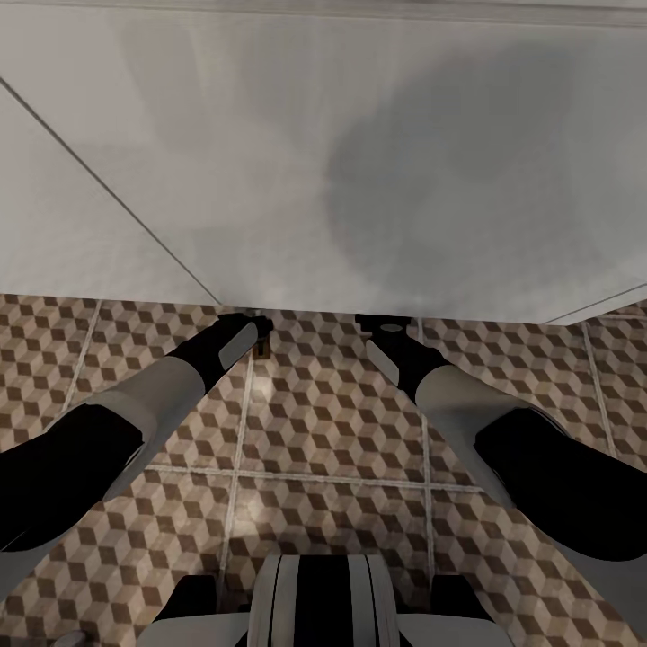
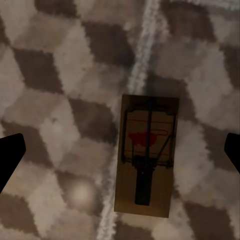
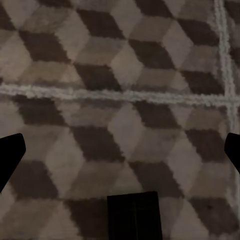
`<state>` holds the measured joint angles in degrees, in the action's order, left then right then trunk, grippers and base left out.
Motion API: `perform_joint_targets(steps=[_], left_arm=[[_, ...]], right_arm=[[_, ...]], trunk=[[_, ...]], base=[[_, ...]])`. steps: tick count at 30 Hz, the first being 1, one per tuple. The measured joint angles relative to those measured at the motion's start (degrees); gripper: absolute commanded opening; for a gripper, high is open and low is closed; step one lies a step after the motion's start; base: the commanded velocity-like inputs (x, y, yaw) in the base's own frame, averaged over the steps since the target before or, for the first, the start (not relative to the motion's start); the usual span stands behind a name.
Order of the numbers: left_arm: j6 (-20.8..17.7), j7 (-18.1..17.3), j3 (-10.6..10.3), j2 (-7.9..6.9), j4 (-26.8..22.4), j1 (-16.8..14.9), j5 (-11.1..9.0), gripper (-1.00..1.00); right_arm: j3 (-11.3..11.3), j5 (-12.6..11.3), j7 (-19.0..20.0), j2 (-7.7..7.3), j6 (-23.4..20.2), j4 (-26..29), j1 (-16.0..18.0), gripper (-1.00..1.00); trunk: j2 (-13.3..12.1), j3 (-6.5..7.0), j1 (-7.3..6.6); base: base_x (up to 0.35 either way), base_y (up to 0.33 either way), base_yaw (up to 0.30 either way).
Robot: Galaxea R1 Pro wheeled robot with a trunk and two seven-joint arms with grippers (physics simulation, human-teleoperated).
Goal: Take the four mousetraps from the cabinet in the bathroom and place them on the bathroom floor. Make sure all four end up on the same floor surface, and ensure that at least two of them are either under or directly next to the same bathroom sink.
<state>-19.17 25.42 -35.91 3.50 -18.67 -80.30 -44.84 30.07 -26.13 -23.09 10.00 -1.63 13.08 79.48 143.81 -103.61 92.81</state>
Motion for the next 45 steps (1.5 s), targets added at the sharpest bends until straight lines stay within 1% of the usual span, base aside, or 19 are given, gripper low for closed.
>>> perform_joint_targets(steps=[4,13,16,45], left_arm=[[0.2,0.0,0.0,-0.03,-0.17,0.0,-0.04,1.0],[4.93,0.0,-0.1,-0.03,-0.14,0.57,-0.14,1.0],[5.55,0.0,-0.14,-0.03,-0.13,0.84,-0.15,1.0],[6.2,0.0,-0.18,0.14,-0.29,1.14,-0.16,1.0]], right_arm=[[-0.02,0.07,-0.01,0.0,0.67,-0.01,-0.05,1.0],[0.03,0.17,-0.01,0.0,1.12,0.02,-0.08,1.0],[0.03,0.16,-0.01,0.0,1.15,0.02,-0.08,1.0],[0.02,0.19,-0.02,0.0,1.24,0.02,-0.13,1.0]], trunk=[[0.0,0.0,0.0],[0.0,0.0,0.0],[0.0,0.0,0.0],[0.0,0.0,0.0]], base=[[0.0,0.0,0.0],[0.0,0.0,0.0],[0.0,0.0,0.0],[0.0,0.0,0.0]])
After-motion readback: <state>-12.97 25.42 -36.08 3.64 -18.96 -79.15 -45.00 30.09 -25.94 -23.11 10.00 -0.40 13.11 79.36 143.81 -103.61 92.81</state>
